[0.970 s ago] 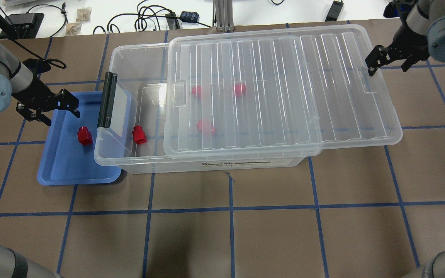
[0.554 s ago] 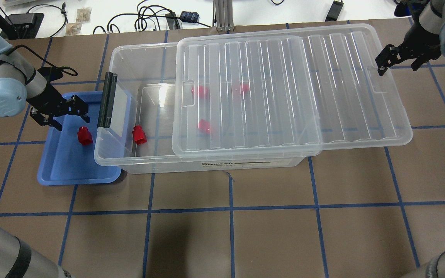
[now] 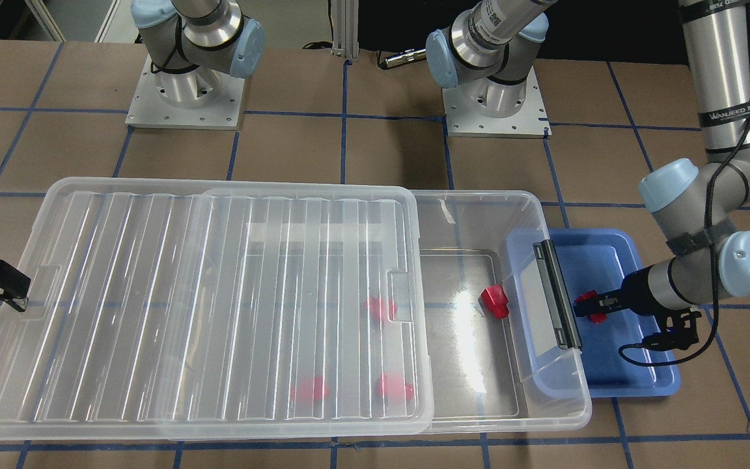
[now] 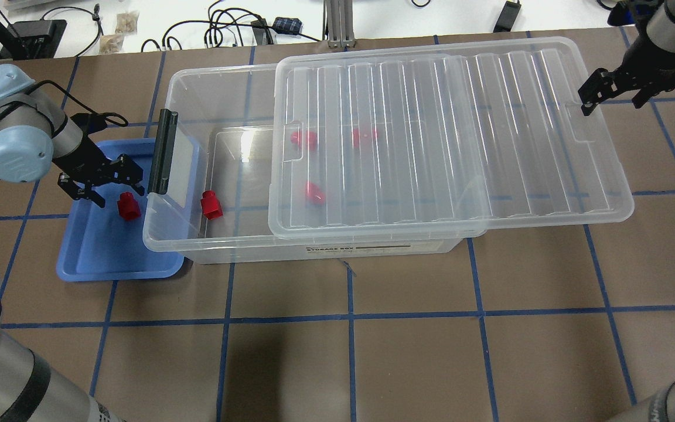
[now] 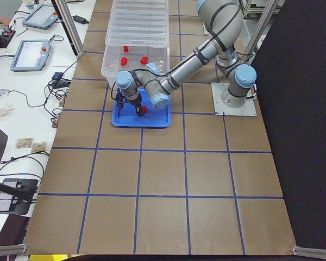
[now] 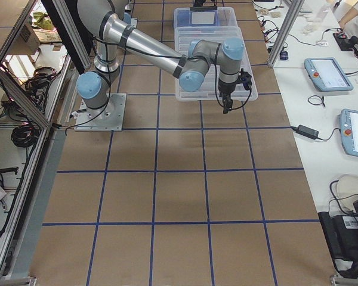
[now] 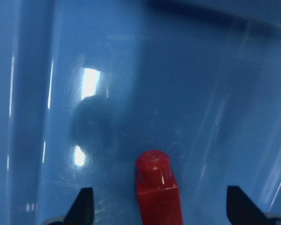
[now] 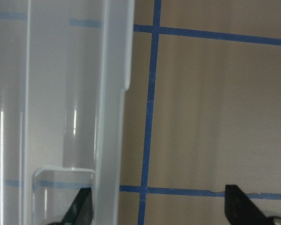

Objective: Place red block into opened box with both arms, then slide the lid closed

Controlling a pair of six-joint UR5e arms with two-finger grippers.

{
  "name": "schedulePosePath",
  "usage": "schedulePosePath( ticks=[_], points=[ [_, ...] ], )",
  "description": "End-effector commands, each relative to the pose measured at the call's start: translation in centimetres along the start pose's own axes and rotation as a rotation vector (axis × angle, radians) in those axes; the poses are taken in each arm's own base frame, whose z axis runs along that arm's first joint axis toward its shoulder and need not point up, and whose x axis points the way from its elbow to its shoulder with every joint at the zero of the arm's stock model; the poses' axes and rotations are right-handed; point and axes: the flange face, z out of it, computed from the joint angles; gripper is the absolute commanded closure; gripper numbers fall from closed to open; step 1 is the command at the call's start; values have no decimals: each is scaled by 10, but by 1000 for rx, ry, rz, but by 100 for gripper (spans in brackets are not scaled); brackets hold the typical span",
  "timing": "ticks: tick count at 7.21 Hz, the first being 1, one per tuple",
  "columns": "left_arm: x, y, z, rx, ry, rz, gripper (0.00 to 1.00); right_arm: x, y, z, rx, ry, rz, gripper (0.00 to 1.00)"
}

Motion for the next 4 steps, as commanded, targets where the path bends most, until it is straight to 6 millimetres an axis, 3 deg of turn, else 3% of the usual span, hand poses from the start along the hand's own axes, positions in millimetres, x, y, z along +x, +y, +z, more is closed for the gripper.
schedulePosePath(
  ticks=[1, 3, 4],
  points=[
    [-1, 1, 2, -8, 1, -3, 97, 1, 1, -1, 0, 0, 0, 0],
    [0, -2, -23, 40, -21, 3, 100, -1, -2, -20, 30, 8, 5, 0],
    [1, -10, -51, 86, -32, 8, 100, -14, 5, -52, 70, 13, 2, 0]
  ],
)
